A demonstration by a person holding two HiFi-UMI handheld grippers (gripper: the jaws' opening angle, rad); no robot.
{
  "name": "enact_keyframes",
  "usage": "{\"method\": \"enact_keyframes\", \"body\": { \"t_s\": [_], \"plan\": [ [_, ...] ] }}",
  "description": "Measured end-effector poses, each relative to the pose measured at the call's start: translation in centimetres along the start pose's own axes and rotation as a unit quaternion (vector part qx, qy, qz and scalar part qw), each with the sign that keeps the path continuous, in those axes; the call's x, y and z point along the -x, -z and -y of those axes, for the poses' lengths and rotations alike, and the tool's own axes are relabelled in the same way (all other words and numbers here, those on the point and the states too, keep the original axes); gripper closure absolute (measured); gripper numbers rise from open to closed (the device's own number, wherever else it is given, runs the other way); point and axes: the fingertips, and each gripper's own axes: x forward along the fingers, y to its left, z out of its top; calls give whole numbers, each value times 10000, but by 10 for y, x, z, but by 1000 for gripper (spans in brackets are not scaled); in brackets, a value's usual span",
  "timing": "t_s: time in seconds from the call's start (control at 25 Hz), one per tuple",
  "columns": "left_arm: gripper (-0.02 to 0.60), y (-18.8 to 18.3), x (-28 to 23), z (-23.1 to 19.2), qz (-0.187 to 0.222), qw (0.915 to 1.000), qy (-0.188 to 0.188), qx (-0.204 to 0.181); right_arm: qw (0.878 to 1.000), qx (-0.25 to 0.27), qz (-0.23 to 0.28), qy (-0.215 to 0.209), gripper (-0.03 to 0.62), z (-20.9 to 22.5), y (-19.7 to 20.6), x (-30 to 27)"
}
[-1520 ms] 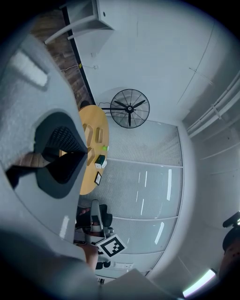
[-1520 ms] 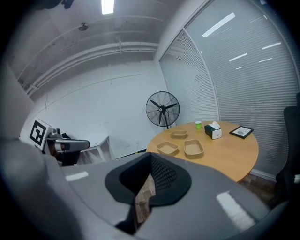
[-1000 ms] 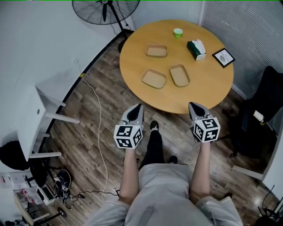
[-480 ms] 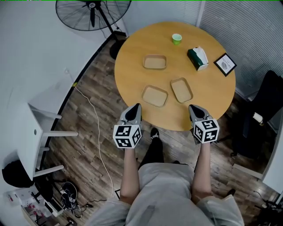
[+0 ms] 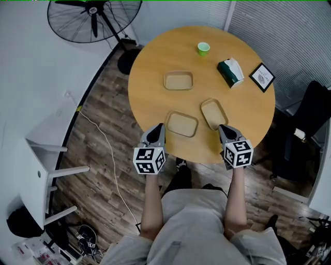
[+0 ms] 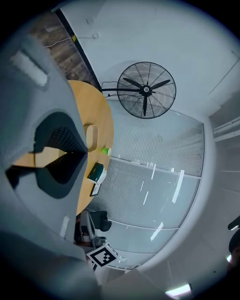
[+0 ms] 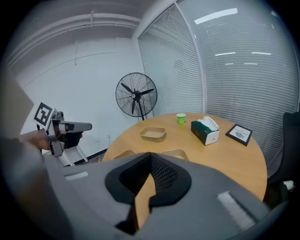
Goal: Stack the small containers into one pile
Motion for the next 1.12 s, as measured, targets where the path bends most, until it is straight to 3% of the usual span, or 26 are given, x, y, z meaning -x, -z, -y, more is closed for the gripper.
{"method": "enact_keyframes", "body": {
  "t_s": [0.48, 1.12],
  "plan": [
    [576, 26, -45, -44, -503, 9985, 226, 32, 9994, -67, -315, 144, 594, -27, 13, -58],
    [575, -8, -138, -79, -664, 9978, 10, -53, 9989, -315, -45, 347, 592, 9, -62, -153]
  ]
}}
